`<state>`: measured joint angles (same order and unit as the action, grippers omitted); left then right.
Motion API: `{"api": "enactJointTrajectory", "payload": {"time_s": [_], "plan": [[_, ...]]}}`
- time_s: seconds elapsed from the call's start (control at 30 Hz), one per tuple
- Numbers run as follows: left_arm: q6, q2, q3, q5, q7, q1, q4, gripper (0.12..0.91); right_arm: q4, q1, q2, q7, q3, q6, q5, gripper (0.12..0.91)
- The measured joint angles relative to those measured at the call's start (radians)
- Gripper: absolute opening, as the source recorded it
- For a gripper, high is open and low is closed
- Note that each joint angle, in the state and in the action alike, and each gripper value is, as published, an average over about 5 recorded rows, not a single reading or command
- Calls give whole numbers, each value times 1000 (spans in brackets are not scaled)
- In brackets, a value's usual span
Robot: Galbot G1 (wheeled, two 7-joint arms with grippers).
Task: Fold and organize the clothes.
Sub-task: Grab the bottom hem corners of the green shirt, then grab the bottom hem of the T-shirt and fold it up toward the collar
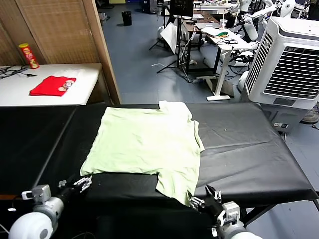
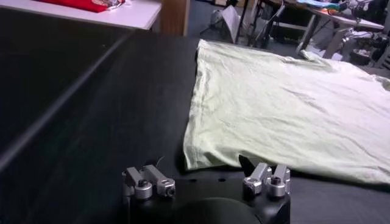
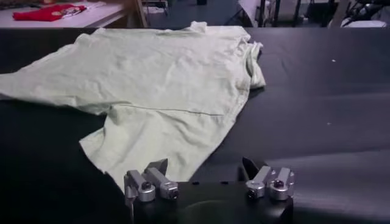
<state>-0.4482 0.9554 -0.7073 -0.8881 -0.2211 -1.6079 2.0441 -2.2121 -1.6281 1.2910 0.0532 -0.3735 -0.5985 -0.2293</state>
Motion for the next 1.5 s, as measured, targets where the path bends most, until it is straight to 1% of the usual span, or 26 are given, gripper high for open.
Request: {"api": "enactJointTrajectory", "payload": {"time_s": [0.07,0.1,0.13,0.2,0.23,0.27,0.3,0.33,0.37,0.4,0.43,0.47,0.63,0.67,0.73,0.83,0.93,1.03,1.13,1.23,1.33,1.5], "plan": [[0,0,0,0,1,2,-4,798,2,0,3,3,1,-1,2,711],[1,1,0,0,1,4,-7,798,3,0,5,6,2,-3,3,667],[3,2,0,0,2,5,-10,798,4,0,7,9,3,-5,5,605],[8,5,3,0,4,6,-14,797,5,-1,11,12,4,-9,7,508],[10,7,5,1,7,6,-15,787,6,-2,13,14,4,-10,9,441],[13,8,8,3,10,6,-16,776,6,-3,15,15,5,-11,10,391],[16,10,11,5,14,6,-17,749,7,-4,17,16,5,-12,11,341],[20,11,14,9,18,7,-19,705,7,-6,19,16,6,-12,12,276],[23,13,17,14,23,7,-20,661,8,-7,22,17,7,-13,13,227],[26,14,21,20,26,9,-22,611,8,-8,25,18,8,-13,14,189],[29,15,24,25,28,10,-25,544,8,-9,28,19,9,-12,15,151],[32,17,28,29,28,13,-28,494,8,-11,31,20,10,-12,16,131],[47,24,37,40,27,17,-44,218,-9,-30,38,27,-1,-8,18,121],[51,26,37,42,25,13,-42,178,-16,-37,38,28,-7,-8,17,121],[58,30,32,46,19,3,-32,133,-38,-55,34,29,-21,-3,17,121],[70,42,14,48,-4,-28,4,128,-84,-89,24,30,-47,13,17,121],[86,54,-10,48,-21,-85,64,127,-117,-110,13,20,-72,48,12,121],[109,66,-23,55,-24,-139,127,127,-118,-98,2,4,-94,104,-10,121],[146,76,-20,83,-19,-150,162,127,-81,-48,-12,-11,-107,164,-30,121],[176,78,-4,104,-9,-117,165,127,-8,38,-28,-27,-105,226,-33,121],[193,80,16,119,-4,-57,148,127,77,137,-43,-36,-92,273,-25,121],[214,82,57,162,4,64,75,127,213,287,-52,-43,-59,307,-6,121]]}}
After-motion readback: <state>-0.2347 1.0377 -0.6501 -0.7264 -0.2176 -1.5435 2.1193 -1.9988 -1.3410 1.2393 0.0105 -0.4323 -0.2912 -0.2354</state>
